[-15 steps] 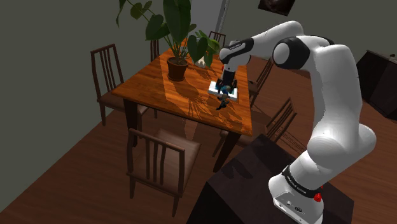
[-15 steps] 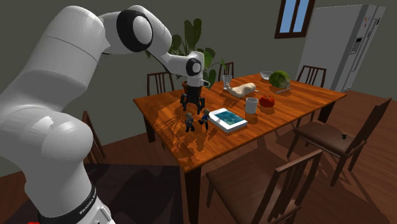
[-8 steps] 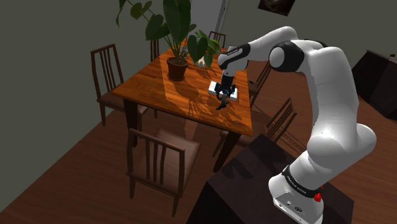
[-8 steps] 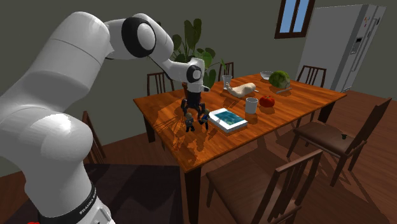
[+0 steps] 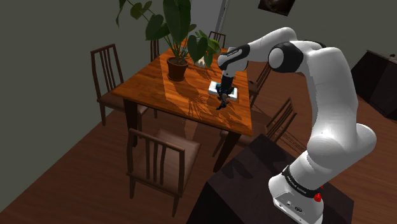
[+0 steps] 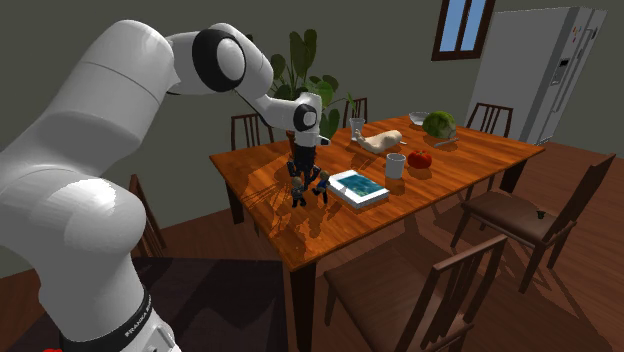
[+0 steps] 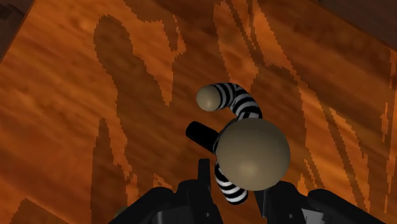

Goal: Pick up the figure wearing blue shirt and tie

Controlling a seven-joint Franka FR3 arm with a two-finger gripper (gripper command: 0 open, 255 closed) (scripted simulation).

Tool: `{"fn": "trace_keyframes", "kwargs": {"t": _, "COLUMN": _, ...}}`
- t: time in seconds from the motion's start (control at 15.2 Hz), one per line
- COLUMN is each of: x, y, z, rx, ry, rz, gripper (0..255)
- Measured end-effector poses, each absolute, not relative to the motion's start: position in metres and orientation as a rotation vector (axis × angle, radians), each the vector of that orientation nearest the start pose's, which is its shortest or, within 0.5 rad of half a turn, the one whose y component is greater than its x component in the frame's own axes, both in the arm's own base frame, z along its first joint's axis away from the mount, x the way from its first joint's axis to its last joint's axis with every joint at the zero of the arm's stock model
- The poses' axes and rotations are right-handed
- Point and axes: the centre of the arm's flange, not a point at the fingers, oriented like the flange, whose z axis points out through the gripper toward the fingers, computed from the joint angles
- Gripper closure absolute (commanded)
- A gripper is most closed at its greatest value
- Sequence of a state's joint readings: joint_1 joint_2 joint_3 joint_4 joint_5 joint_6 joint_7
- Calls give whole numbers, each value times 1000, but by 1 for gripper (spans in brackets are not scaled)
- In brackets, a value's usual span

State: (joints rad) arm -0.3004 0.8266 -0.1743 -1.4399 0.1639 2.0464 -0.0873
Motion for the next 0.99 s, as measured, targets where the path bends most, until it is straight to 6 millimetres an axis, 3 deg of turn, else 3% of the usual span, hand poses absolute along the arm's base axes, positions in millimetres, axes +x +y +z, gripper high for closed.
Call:
{"fn": "trace_keyframes", "kwargs": {"t": 0.26, "x": 635, "y": -294, "z": 188, "rx": -2992, "ry": 662, "rz": 305, "gripper": 255}}
{"fn": "trace_keyframes", "kwargs": {"t": 0.99, "x": 635, "y": -293, "z": 245, "rx": -2992, "ry": 662, "rz": 305, "gripper": 255}}
